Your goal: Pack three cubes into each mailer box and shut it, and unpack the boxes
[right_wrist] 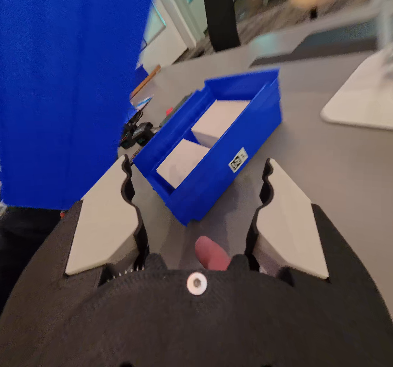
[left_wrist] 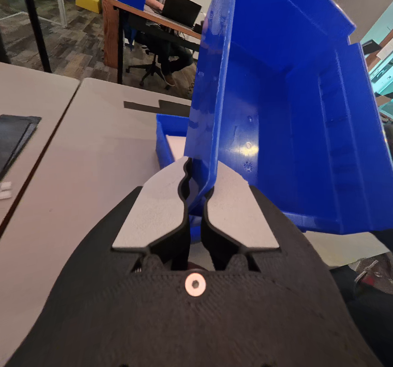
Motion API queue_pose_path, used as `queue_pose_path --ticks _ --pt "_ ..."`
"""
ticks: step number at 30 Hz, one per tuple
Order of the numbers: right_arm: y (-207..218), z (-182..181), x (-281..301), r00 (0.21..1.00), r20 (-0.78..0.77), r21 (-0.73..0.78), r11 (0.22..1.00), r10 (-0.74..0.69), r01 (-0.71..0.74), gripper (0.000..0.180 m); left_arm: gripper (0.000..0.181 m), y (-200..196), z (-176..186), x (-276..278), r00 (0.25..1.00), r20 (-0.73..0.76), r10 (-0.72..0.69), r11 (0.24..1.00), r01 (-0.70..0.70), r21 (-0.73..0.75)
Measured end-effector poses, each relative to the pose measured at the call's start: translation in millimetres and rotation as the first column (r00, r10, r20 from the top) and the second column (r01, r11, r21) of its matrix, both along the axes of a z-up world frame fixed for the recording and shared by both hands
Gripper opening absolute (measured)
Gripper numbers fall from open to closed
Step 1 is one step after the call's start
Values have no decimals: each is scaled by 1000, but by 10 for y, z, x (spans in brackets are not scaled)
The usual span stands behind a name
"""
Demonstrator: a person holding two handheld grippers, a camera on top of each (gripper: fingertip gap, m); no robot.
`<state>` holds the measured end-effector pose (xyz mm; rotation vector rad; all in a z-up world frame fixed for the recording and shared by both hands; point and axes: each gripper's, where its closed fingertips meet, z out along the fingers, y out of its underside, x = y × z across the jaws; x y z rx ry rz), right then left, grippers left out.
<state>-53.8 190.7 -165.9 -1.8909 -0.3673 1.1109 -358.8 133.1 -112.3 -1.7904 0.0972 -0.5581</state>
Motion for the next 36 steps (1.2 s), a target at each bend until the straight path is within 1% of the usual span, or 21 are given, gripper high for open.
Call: queue_pose_path --ticks 2,4,7,9,12,14,15,17,18,20,22,24,26,28,30,32,35,36 --pt "-179 305 381 999 -12 83 996 -34 35 120 7 95 23 345 999 -23 -34 999 34 0" --pt "-401 538 686 997 -33 131 989 -65 69 120 7 201 17 754 996 -44 -84 996 84 -8" --pt "-734 747 1080 991 -55 184 974 -125 133 119 7 349 -35 1453 981 -95 -168 986 166 -33" --pt "-914 773 1302 984 -61 198 964 -170 179 119 7 446 -82 1921 964 -135 -230 973 226 -45" --pt "-1111 681 1519 975 -32 195 955 -220 222 120 8 556 -181 2646 930 -163 -328 945 321 -66" --pt "-1131 555 1717 961 1 176 946 -277 273 124 8 573 -274 3121 903 -174 -392 920 383 -86" --pt "-1123 507 1845 950 -5 160 937 -314 310 121 8 568 -339 3346 889 -186 -419 908 408 -95" --pt "-1087 339 2140 913 24 113 909 -406 401 132 9 530 -498 3766 864 -201 -462 887 447 -117" --pt "-1080 236 2279 896 59 100 896 -440 433 134 9 511 -583 3945 854 -200 -481 877 463 -130" --pt "-1076 13 2559 863 142 78 875 -485 478 129 12 456 -713 4259 832 -157 -532 846 513 -146" --pt "-1078 -154 2827 844 165 14 857 -510 515 127 16 367 -848 4528 802 -115 -587 806 565 -176" --pt "-1057 -281 3084 813 204 -2 831 -545 557 126 18 233 -1052 4764 763 -82 -642 756 611 -234" --pt "-1033 -396 3284 786 276 -1 817 -553 576 121 20 101 -1277 4934 736 -51 -675 716 636 -287" --pt "-996 -496 3455 773 321 -3 815 -548 579 108 21 22 -1430 5034 729 -31 -684 700 643 -311" --pt "-956 -530 3634 758 346 3 808 -554 589 95 23 -62 -1486 5121 712 -52 -700 689 655 -311" --pt "-921 -581 3795 740 405 13 813 -537 582 87 28 -169 -1504 5226 679 -53 -732 657 682 -322" --pt "-856 -680 4082 694 501 36 814 -516 579 70 36 -350 -1508 5407 607 -28 -794 579 743 -336" --pt "-838 -723 4169 678 537 41 818 -502 574 67 39 -411 -1525 5470 577 -26 -816 549 761 -345"
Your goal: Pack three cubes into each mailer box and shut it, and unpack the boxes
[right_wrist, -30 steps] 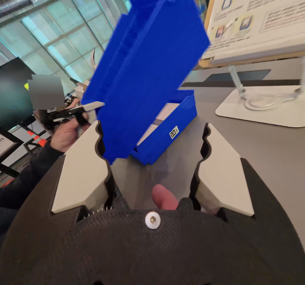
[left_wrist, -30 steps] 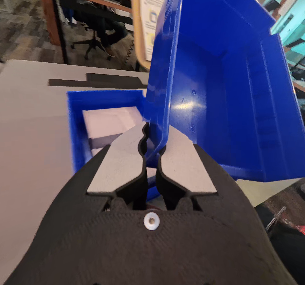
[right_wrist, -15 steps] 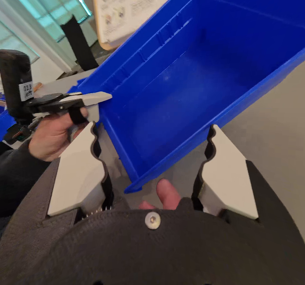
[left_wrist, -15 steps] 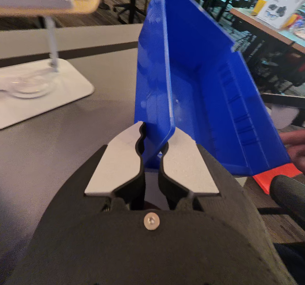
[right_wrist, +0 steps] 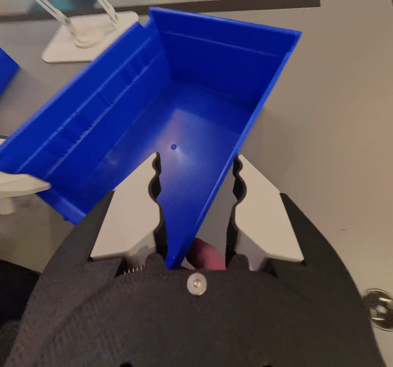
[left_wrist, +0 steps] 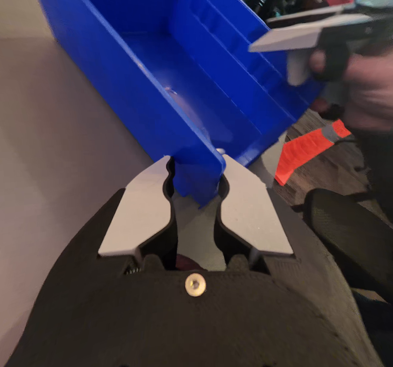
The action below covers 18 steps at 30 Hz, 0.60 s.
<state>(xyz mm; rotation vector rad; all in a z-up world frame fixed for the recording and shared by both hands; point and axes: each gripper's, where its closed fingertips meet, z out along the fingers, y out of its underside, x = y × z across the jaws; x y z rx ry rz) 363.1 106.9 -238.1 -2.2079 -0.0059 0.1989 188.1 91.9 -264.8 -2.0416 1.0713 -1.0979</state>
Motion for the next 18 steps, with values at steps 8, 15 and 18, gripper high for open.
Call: queue_pose_path --ticks 8,15,18 --pt "-19 -326 284 988 125 -146 987 87 -68 34 74 -409 331 45 952 182 -247 945 278 -173" --pt "15 -356 401 969 236 -138 990 72 -40 23 73 64 1066 -1256 999 52 -17 993 11 117" --pt "41 -358 431 967 242 -134 990 82 -50 19 75 448 1205 -2336 959 -61 276 927 -248 282"
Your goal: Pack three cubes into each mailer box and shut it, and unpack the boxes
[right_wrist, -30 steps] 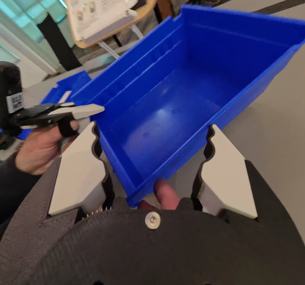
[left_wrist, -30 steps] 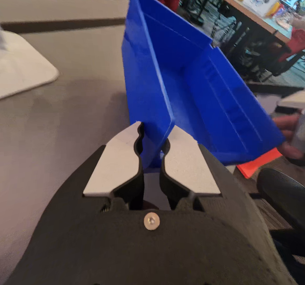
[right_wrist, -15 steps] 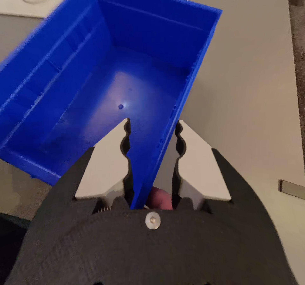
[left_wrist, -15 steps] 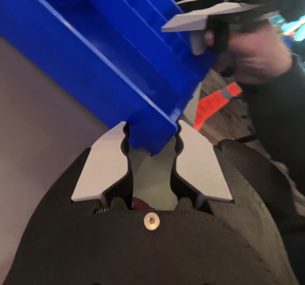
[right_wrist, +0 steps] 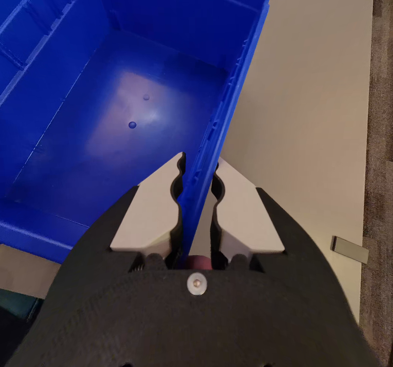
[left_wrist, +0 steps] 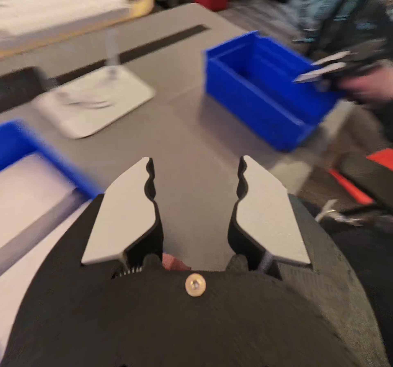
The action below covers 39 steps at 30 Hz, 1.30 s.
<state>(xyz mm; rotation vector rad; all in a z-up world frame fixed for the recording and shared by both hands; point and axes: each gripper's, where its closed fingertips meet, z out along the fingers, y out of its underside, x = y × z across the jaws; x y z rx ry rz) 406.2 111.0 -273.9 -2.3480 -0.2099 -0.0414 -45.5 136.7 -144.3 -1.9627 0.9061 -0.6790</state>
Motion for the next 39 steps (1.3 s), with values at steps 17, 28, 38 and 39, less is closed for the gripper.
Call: queue_pose_path --ticks 17,28,38,39 --pt "65 -45 99 997 -71 -57 998 23 -27 5 23 357 -1225 -2703 818 -300 491 832 -542 -117" --pt "22 -47 370 996 -90 -61 998 -24 18 5 4 405 -1306 -3342 781 -263 566 777 -612 -145" --pt "-171 -42 814 990 -82 -59 993 -110 106 5 4 261 -1311 -3909 740 -219 635 735 -667 -122" --pt "-169 -42 814 991 -81 -60 993 -108 103 5 4 253 -1313 -3928 748 -212 628 745 -657 -111"
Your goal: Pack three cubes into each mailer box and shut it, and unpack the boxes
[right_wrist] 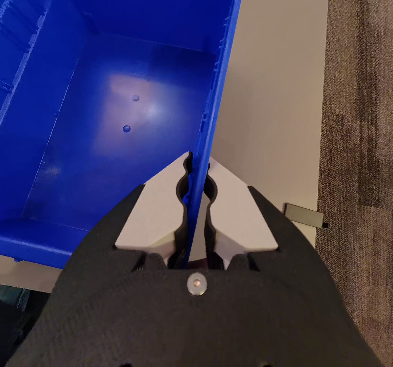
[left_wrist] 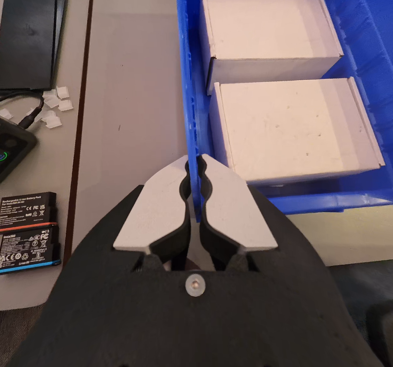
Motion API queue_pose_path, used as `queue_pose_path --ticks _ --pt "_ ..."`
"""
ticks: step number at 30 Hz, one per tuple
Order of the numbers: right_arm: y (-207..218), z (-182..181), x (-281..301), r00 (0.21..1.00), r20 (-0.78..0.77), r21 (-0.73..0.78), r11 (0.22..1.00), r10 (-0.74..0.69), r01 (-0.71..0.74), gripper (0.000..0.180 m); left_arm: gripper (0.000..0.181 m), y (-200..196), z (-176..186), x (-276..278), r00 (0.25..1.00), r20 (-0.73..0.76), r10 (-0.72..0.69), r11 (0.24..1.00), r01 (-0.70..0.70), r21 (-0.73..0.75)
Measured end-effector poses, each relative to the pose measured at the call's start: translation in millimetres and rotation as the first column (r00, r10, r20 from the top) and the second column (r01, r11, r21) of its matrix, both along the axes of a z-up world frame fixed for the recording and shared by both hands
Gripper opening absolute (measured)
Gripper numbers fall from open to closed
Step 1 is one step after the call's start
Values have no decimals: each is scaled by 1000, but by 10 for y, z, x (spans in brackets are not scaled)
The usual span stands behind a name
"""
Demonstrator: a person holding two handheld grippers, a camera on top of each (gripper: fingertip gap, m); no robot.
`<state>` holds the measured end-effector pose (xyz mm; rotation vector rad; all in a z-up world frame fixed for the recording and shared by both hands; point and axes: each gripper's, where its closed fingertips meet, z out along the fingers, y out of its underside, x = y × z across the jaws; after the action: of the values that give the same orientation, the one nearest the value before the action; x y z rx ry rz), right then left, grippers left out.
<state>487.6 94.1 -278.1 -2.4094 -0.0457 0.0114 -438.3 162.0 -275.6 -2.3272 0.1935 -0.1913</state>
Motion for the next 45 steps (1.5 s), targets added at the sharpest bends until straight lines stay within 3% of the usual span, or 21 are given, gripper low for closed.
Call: queue_pose_path --ticks 3,5,8,11,13,17,23,31,36,39,45 --pt "13 19 -4 1000 7 19 1000 10 -10 15 3 -6 6 -47 1000 13 4 1000 -4 13" --pt "17 79 7 999 34 48 999 4 -6 24 28 -4 99 -105 1000 -18 12 998 -11 57" --pt "37 316 19 992 124 123 992 -6 -9 31 46 37 542 -147 995 -101 6 981 14 196" --pt "114 658 -159 982 186 203 977 25 -63 39 62 193 984 150 965 -223 -139 942 198 270" --pt "196 881 -407 970 229 247 959 78 -136 53 77 367 1082 410 907 -342 -246 919 331 217" --pt "293 1258 -1089 945 240 317 902 223 -294 54 113 741 810 885 755 -445 -482 853 519 -43" --pt "264 1351 -2268 842 218 305 785 494 -539 50 119 1219 311 1285 500 -468 -728 656 707 -265" --pt "245 1177 -2845 776 209 298 717 595 -630 44 124 1441 -193 1273 238 -398 -886 435 723 -537" --pt "265 1106 -3010 760 192 291 704 621 -648 44 136 1436 -400 1218 172 -315 -933 340 709 -619" --pt "278 1038 -3109 749 176 283 696 639 -660 44 124 1507 -387 1218 155 -345 -926 345 718 -604" --pt "276 919 -3321 714 162 263 667 682 -697 41 122 1506 -385 1218 151 -363 -919 353 722 -594"
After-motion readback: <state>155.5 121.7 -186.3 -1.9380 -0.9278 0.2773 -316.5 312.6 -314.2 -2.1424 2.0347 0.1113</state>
